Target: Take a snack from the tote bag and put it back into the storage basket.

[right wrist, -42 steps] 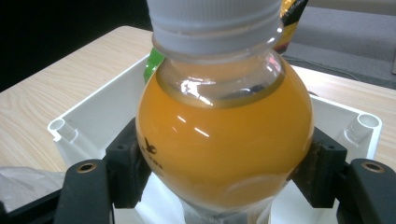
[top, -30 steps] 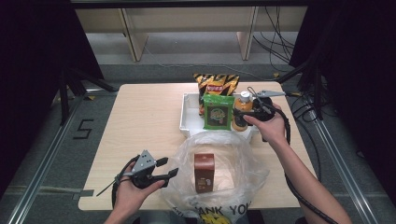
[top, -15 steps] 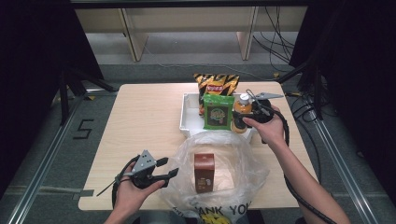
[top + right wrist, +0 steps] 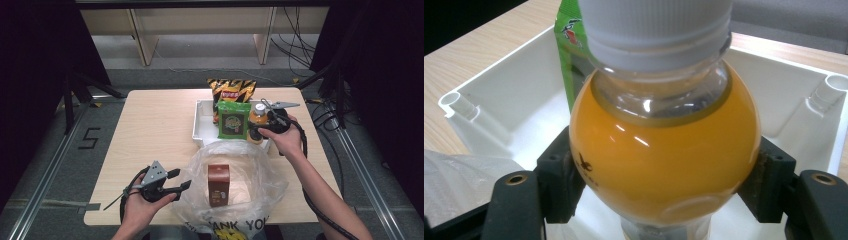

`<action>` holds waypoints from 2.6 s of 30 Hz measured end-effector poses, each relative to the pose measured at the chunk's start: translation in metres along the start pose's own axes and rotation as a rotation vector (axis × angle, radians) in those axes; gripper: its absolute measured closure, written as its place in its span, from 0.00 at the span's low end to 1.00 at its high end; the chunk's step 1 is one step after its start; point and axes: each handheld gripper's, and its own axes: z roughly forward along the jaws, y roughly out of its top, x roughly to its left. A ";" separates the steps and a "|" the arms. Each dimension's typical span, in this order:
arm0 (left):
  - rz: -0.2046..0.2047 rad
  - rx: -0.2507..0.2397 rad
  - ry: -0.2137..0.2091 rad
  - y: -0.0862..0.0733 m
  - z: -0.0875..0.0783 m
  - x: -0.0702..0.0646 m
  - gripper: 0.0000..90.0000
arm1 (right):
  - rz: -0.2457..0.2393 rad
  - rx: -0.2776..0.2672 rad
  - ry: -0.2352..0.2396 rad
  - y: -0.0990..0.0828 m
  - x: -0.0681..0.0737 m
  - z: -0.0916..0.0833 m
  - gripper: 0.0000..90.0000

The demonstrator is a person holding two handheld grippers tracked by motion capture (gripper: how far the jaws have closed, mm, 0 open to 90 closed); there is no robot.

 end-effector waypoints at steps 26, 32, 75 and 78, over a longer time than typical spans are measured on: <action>-0.007 0.005 0.000 -0.001 0.002 -0.001 0.46 | -0.015 0.036 -0.027 -0.009 -0.005 0.008 0.35; -0.006 0.002 -0.005 -0.001 0.002 0.000 0.46 | 0.033 0.025 -0.031 -0.011 -0.001 0.011 0.35; -0.006 -0.005 -0.004 0.002 -0.001 -0.001 0.45 | 0.009 0.007 -0.045 -0.004 0.011 -0.035 0.22; -0.002 -0.008 -0.001 0.003 -0.002 -0.001 0.45 | 0.012 -0.007 -0.045 -0.006 0.017 -0.043 0.23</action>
